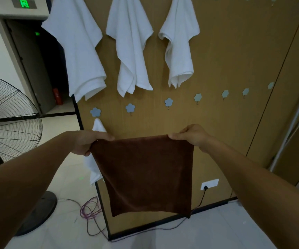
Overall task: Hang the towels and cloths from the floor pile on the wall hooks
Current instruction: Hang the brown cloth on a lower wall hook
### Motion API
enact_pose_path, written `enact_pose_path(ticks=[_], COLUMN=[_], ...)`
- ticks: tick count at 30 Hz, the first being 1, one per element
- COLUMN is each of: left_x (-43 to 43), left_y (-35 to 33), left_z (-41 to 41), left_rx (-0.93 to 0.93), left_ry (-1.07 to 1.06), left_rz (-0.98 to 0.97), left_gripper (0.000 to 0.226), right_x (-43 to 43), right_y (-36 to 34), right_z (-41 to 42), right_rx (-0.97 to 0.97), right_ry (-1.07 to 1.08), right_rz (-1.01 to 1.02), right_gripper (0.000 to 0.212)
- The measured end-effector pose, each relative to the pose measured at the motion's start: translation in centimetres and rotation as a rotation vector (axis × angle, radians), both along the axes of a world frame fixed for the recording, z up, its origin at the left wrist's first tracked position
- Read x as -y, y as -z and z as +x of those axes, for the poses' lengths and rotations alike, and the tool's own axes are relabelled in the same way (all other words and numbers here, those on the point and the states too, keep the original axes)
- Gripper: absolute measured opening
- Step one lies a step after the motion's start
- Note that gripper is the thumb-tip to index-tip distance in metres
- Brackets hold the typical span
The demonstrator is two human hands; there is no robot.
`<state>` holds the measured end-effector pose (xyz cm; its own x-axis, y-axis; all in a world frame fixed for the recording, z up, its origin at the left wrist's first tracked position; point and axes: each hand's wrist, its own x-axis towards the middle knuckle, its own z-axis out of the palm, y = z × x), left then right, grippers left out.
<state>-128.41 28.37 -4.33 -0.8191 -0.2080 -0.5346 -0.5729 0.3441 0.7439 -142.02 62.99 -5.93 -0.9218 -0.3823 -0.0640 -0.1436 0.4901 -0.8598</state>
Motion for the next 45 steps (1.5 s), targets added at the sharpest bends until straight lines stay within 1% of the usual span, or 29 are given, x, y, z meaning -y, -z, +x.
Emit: enact_pose_path(ticks=[2,4,6,8,12,15,17,19,20,21,22,25,27,28,31,33,34,37,39,40,42,43,44,45], left_x=[0.2,0.4,0.5,0.7,1.4,2.3,2.6,2.7,2.7,2.5,2.3,1.8,1.5,1.4,0.8,0.6,0.5,0.2,-0.5,-1.0,-1.4,-1.3,-1.2,-1.0], left_y=[-0.2,-0.3,-0.2,-0.1,0.1,0.2,0.3,0.5,0.6,0.7,0.8,1.6,2.5,2.9,3.9,4.1,4.1,3.7,3.5,3.5,3.6,3.8,4.0,4.3], left_z=[0.4,0.7,0.8,0.9,1.3,1.4,1.3,0.9,0.6,0.3,0.1,-0.7,-1.7,-2.4,-4.6,-6.3,-7.3,-9.9,-11.2,-11.8,-12.6,-13.0,-13.4,-14.0], left_rx=[0.098,0.152,0.157,0.135,0.068,-0.003,-0.081,-0.189,-0.247,-0.302,-0.347,-0.434,-0.525,-0.575,-0.734,-0.826,-0.855,-0.869,-0.861,-0.847,-0.79,-0.739,-0.681,-0.628], left_ry=[0.18,0.294,0.315,0.296,0.266,0.194,0.156,0.174,0.189,0.194,0.185,0.072,-0.056,-0.121,-0.264,-0.345,-0.391,-0.474,-0.458,-0.422,-0.283,-0.172,-0.068,0.007], left_rz=[-0.078,-0.164,-0.256,-0.337,-0.44,-0.453,-0.464,-0.509,-0.532,-0.54,-0.538,-0.457,-0.367,-0.329,-0.206,-0.145,-0.117,-0.115,-0.105,-0.09,-0.104,-0.156,-0.25,-0.364], left_gripper=[0.037,0.037,0.036,0.036,0.034,0.03,0.03,0.037,0.036,0.03,0.025,0.029,0.031,0.03,0.033,0.039,0.042,0.052,0.05,0.042,0.021,0.025,0.032,0.033], right_x=[0.3,0.8,1.4,2.1,3.6,4.7,5.7,6.6,7.0,7.3,7.6,8.3,8.9,9.2,10.3,10.8,10.9,11.1,11.6,11.8,12.5,12.9,13.3,13.6], right_y=[-0.4,-0.5,-0.2,0.1,0.1,-0.1,-0.3,-0.2,-0.1,0.2,0.4,1.1,1.4,1.5,1.7,1.8,1.8,2.1,2.3,2.5,3.1,3.3,3.6,3.9], right_z=[0.2,0.1,-0.1,-0.1,0.2,0.5,0.7,0.8,0.7,0.7,0.6,-0.2,-1.1,-1.6,-3.4,-5.1,-5.8,-8.2,-9.9,-11.0,-13.0,-13.7,-14.4,-15.0], right_rx=[0.014,0.001,-0.028,-0.07,-0.102,-0.121,-0.152,-0.207,-0.239,-0.264,-0.28,-0.293,-0.243,-0.211,-0.161,-0.121,-0.109,-0.082,-0.102,-0.117,-0.134,-0.153,-0.197,-0.26], right_ry=[-0.058,-0.07,-0.017,0.052,0.067,0.076,0.096,0.099,0.1,0.114,0.139,0.196,0.181,0.159,0.062,-0.04,-0.117,-0.352,-0.406,-0.403,-0.378,-0.363,-0.346,-0.33], right_rz=[0.05,0.118,0.143,0.112,0.065,0.024,0.0,-0.055,-0.085,-0.108,-0.132,-0.223,-0.283,-0.299,-0.306,-0.323,-0.318,-0.271,-0.212,-0.197,-0.205,-0.21,-0.207,-0.188], right_gripper=[0.045,0.05,0.048,0.042,0.037,0.032,0.031,0.033,0.034,0.031,0.027,0.021,0.014,0.015,0.022,0.018,0.016,0.022,0.016,0.013,0.015,0.018,0.019,0.021])
